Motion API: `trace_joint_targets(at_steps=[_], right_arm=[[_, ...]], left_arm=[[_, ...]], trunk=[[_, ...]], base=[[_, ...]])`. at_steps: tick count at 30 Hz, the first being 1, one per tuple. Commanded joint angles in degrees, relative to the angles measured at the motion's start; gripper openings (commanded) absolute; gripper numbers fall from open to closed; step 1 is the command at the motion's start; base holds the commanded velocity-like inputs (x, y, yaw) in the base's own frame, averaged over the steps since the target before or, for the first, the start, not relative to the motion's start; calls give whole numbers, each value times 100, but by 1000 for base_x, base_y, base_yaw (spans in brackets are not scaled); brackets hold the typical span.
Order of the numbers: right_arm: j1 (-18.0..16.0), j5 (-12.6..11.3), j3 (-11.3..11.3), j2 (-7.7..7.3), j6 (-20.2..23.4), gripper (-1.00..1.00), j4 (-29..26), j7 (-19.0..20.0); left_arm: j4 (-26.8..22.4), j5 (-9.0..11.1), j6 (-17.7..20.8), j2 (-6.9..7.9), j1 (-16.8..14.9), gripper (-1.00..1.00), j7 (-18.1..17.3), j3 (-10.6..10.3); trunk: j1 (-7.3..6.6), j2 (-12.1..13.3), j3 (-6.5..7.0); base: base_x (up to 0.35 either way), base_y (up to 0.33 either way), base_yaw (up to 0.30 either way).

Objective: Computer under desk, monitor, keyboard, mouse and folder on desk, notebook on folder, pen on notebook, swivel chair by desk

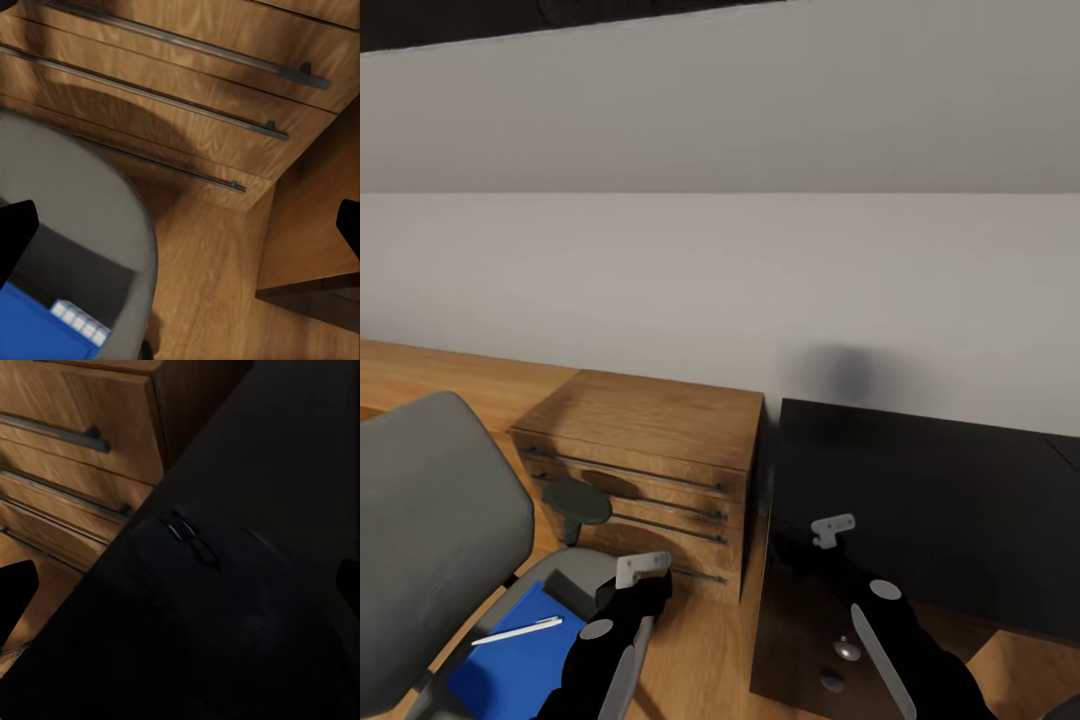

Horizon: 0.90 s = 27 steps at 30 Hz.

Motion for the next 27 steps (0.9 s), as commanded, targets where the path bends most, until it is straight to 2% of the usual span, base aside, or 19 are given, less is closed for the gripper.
trace_joint_targets(at_steps=[1,5,12,15,17,18,21,22,23,24,27], right_arm=[[-3,-47,3,-9,11,100,-9,-3],[-3,-47,-2,-19,-62,100,-12,-4],[-1,-49,-12,-30,-481,100,-50,-61],[30,-59,-11,-24,-598,100,-261,-270],[121,-75,-7,-15,-550,100,-500,-651],[200,-94,-4,-10,-453,100,-681,-1010],[293,-123,2,-4,-263,100,-947,-1579],[329,-150,9,6,-151,100,-1091,-1925],[353,-209,12,19,-68,100,-1191,-2218],[403,-430,9,28,55,100,-1364,-2577],[438,-667,7,30,167,100,-1478,-2723]], left_arm=[[-7,53,21,2,-3,100,51,-10],[-7,53,21,2,-3,100,51,-10],[-7,53,22,3,-3,100,51,-10],[-7,53,20,3,-3,100,51,-10],[-7,50,16,3,-3,100,51,-10],[-7,50,15,8,-3,100,51,-10],[-7,48,11,21,-3,100,51,-10],[-7,47,8,27,-3,100,51,-10],[-7,48,7,31,-3,100,51,-10],[-7,50,9,35,-3,100,51,-10],[-7,52,11,37,-3,100,51,-10]], trunk=[[-23,38,13],[-111,199,85],[-111,199,85],[-111,199,85],[-111,199,85],[-111,199,85],[-111,199,85],[-111,199,85],[-111,199,85],[-111,199,85],[-111,199,85]], base=[[0,0,0],[0,0,0],[0,0,0],[0,0,0],[0,0,0],[0,0,0],[0,0,0],[0,0,0],[-6,0,0],[-125,0,0],[-202,0,0]])
